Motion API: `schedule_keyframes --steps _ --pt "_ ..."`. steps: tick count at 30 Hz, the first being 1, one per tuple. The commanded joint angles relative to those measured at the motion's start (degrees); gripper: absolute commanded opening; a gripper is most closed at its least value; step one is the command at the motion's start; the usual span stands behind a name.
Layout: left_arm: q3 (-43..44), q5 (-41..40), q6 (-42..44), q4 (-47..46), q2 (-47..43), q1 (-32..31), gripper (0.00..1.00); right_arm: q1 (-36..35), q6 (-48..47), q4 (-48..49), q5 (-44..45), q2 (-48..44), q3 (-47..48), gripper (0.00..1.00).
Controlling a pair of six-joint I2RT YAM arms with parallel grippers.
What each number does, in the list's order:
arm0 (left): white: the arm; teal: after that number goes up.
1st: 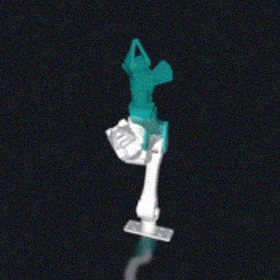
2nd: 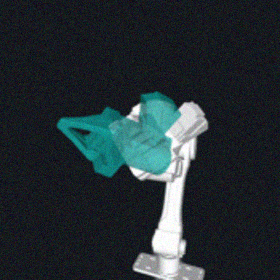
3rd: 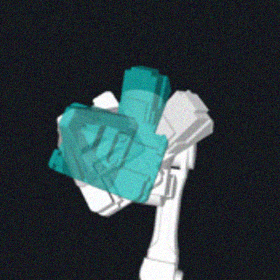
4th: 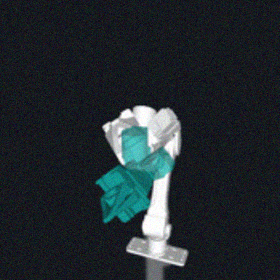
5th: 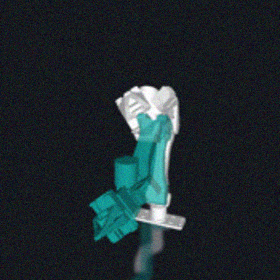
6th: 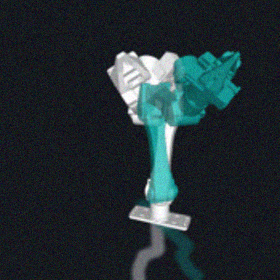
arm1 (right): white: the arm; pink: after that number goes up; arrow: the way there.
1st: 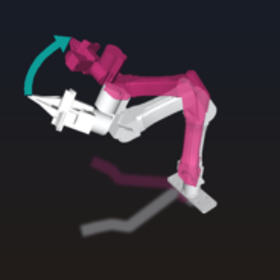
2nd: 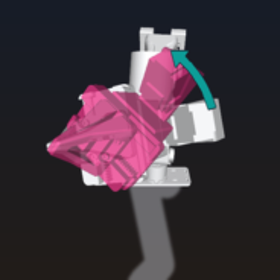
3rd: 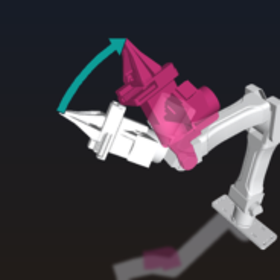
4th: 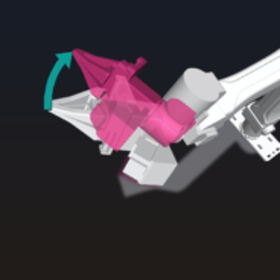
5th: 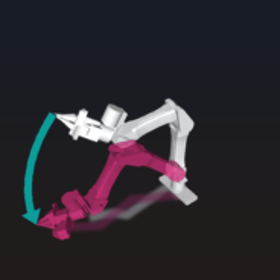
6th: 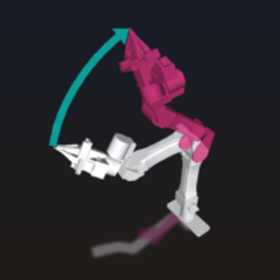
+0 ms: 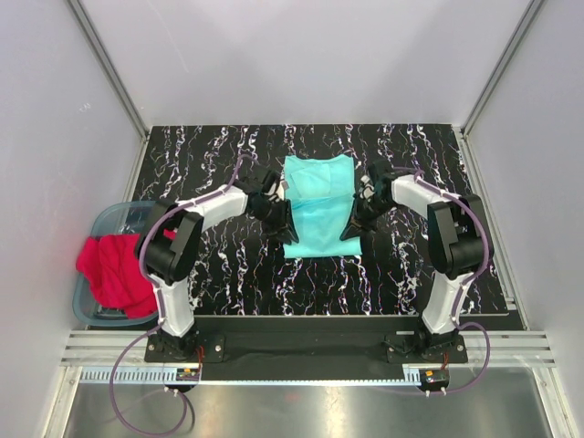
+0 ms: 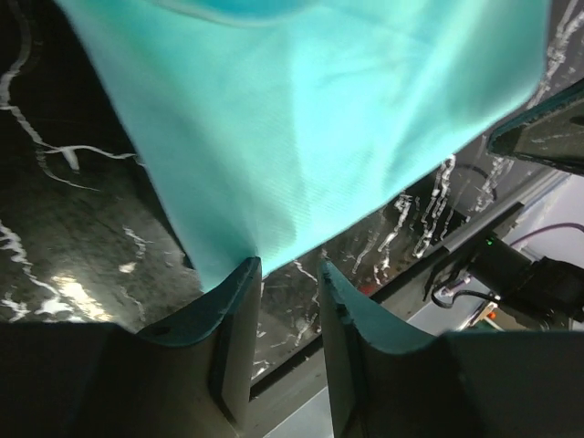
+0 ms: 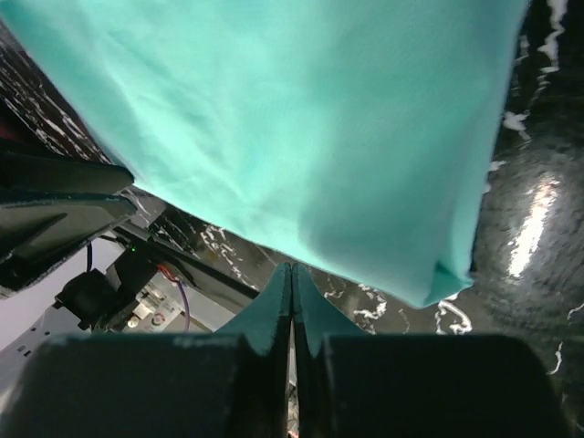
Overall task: Fold and stack the t-shirts
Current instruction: Fold the tshirt
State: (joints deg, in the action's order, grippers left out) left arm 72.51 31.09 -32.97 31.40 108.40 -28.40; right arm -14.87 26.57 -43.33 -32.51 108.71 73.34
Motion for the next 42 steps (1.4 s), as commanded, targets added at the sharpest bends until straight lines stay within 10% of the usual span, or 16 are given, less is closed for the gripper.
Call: schedule_keyframes --steps 1,10,16,26,42 --pt "-2.3 0.0 1.1 -3.6 1.5 0.5 0.35 2.0 -0.6 5.2 -2.8 0.8 -3.6 0.02" --pt "-10.5 -1.6 3.3 -5.7 -1.1 -0.2 0.34 4.0 2.0 9.1 -4.4 -3.4 -19.8 0.00" --pt "-8.8 -2.6 3.4 -0.8 -12.3 -1.6 0.54 4.0 0.2 0.5 -2.0 -14.7 -16.2 0.03" --pt "7.3 0.9 10.0 -1.8 -3.3 4.2 0.60 4.3 -4.8 -0.6 9.6 -8.3 -3.4 0.65" --pt "20.9 -2.1 16.6 -6.3 13.5 4.8 0.65 4.8 -10.9 -1.8 21.1 7.2 14.4 0.47"
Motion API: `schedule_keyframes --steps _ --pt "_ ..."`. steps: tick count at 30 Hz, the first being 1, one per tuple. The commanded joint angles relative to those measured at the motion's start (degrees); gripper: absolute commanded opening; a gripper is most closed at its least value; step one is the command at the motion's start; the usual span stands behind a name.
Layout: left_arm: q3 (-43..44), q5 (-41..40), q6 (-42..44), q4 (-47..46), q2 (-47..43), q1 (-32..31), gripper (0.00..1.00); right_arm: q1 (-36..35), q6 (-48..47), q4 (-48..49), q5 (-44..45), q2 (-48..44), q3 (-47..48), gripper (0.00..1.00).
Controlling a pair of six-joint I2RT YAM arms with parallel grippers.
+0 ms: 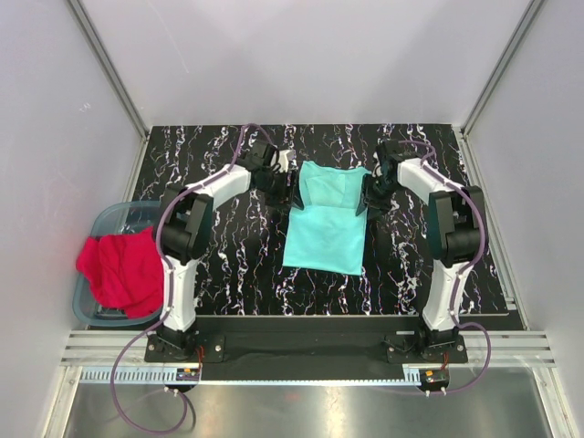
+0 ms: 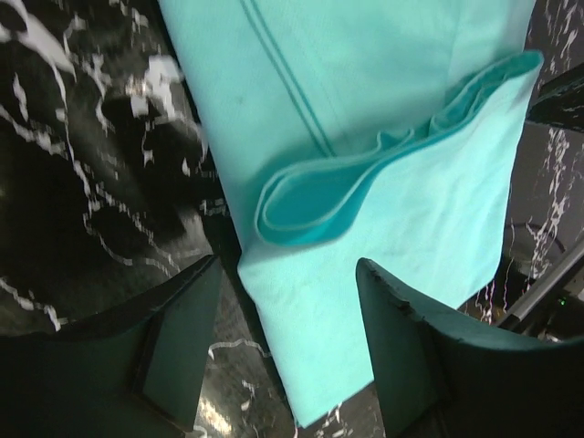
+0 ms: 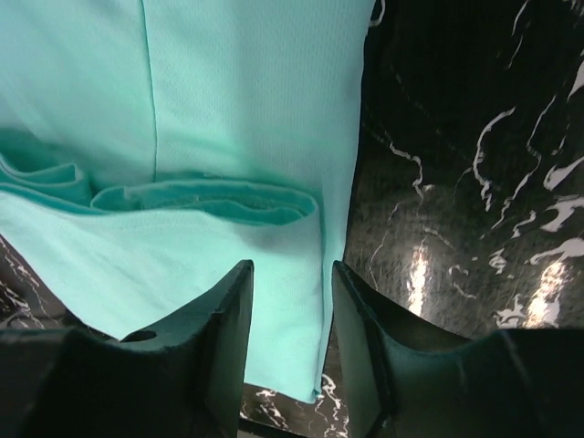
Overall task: Fold and stack the t-shirts
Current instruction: Fold the tshirt
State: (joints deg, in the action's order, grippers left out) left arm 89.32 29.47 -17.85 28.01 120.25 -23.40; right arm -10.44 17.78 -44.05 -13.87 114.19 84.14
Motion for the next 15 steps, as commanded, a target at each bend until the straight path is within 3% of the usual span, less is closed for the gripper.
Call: schedule_keyframes --steps 1,12,15 --pt "4.4 -0.4 1.3 -2.8 2.0 -0.2 0.64 0.3 -2.1 -1.0 2.4 2.3 4.8 0.46" --pt "5.6 1.6 -1.5 -4.6 3.9 -0.2 0.52 0.5 -3.0 -2.3 2.1 7.4 9.9 0.47" --pt "5.5 2.0 -2.2 -4.8 3.6 -0.2 0.45 0.6 -3.0 -2.6 1.0 6.8 10.3 0.40"
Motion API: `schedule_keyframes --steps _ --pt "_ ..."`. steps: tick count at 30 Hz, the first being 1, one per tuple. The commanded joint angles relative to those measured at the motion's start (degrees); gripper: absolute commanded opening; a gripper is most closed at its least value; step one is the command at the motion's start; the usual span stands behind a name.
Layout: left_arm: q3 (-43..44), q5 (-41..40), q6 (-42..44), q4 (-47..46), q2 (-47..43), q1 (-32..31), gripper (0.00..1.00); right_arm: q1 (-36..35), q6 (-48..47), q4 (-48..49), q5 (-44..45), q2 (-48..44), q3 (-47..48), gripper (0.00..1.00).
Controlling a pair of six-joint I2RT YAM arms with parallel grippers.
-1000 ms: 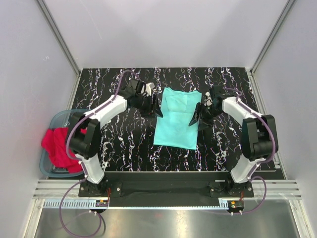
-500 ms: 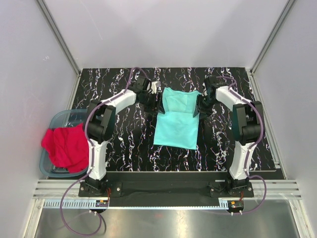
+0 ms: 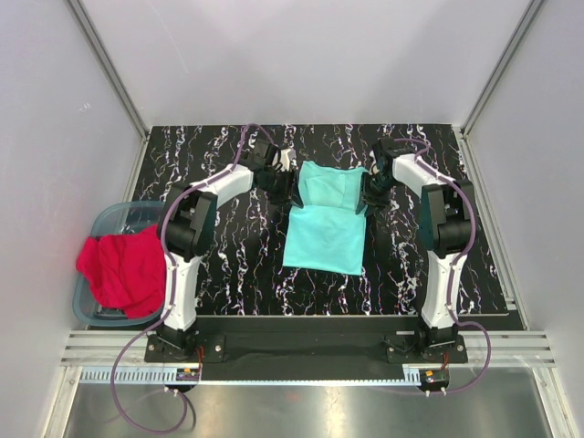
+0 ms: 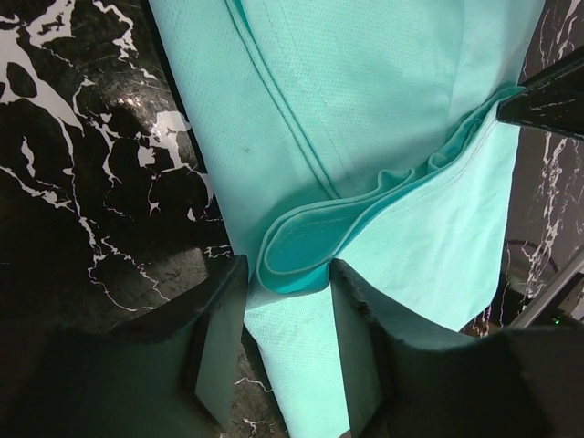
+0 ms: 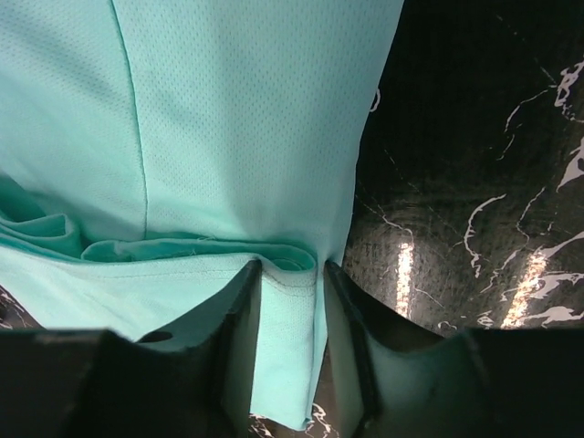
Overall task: Fold and stack the t-shirts
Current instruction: Fold the tshirt
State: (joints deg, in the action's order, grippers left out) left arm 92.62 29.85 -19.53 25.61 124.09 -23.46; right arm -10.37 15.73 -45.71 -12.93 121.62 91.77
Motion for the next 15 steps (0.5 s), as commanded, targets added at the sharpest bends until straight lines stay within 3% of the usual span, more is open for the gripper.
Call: schedule_keyframes --steps 1,8,15 --pt "2.1 1.7 -0.8 -2.5 -0.5 -0.1 0.43 0.4 -0.9 -1.0 -0.1 -0.9 2.7 0.37" --pt "1.7 2.9 -2.5 -2.8 -1.6 -0.1 0.27 0.4 0.6 -3.3 -1.7 -4.3 2.5 0.00" --pt "2.0 1.9 -2.8 -0.9 -2.8 -0.1 0.18 0.5 2.8 -6.3 -1.6 -8.6 -0.5 0.00"
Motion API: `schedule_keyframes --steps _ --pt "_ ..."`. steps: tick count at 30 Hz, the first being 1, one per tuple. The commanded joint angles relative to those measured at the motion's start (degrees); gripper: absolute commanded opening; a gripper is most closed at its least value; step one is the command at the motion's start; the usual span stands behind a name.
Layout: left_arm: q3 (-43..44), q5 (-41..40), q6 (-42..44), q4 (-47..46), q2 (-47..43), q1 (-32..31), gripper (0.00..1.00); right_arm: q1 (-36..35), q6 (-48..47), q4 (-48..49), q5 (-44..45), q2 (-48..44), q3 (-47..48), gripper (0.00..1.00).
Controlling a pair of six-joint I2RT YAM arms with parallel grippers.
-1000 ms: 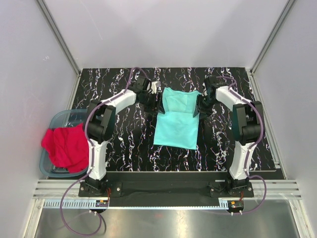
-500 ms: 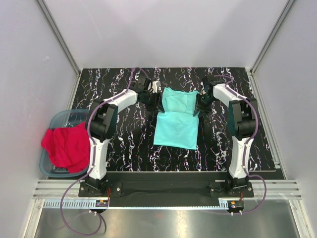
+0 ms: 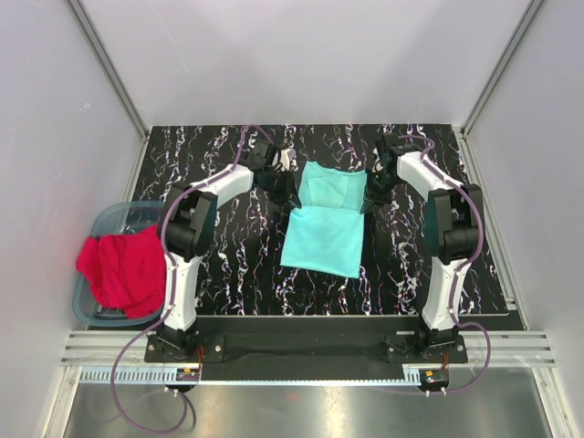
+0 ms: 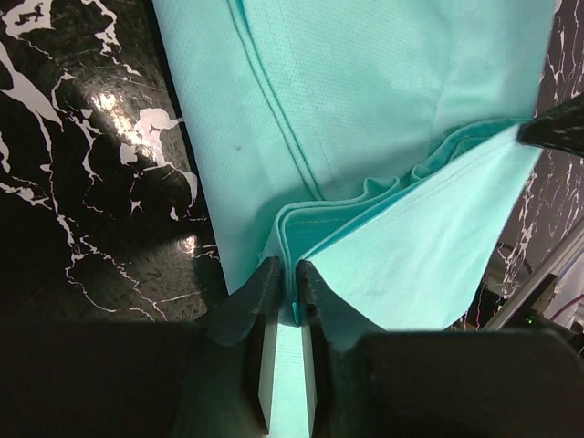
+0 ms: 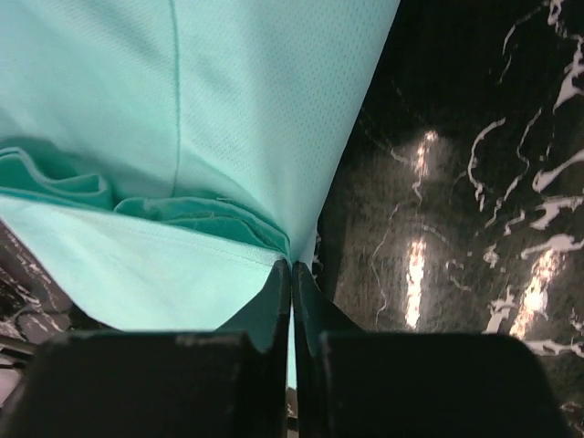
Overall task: Fold and stack the t-shirts
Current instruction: Fold the tshirt
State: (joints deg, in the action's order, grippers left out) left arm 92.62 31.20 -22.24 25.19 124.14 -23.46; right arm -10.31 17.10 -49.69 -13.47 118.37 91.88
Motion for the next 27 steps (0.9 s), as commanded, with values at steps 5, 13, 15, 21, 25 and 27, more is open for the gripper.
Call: schedule_keyframes --steps 5,13,15,21,25,27 --pt "1.8 0.2 -0.1 0.0 -2.8 -0.1 0.16 0.5 2.8 -2.5 -0.7 -9.0 -3.5 0.00" --pt "4.1 1.9 -1.9 -1.0 0.0 -0.1 0.25 0.5 3.3 -2.8 3.2 -6.5 -7.0 0.00" --pt "4.6 3.0 -2.3 -1.5 0.9 -0.1 0.25 0.5 3.6 -1.4 5.0 -5.6 -8.6 0.00" --pt "5.3 4.3 -2.6 -2.2 1.4 -1.3 0.23 0.6 2.5 -0.3 7.2 -4.8 -8.7 0.29" --pt "5.1 3.7 -2.6 -1.6 1.2 -2.5 0.41 0.6 2.7 -1.1 5.6 -6.2 -8.4 0.42" --pt "4.8 3.0 -2.4 -1.7 0.6 -2.6 0.52 0.6 3.0 -1.4 4.1 -7.7 -9.3 0.43"
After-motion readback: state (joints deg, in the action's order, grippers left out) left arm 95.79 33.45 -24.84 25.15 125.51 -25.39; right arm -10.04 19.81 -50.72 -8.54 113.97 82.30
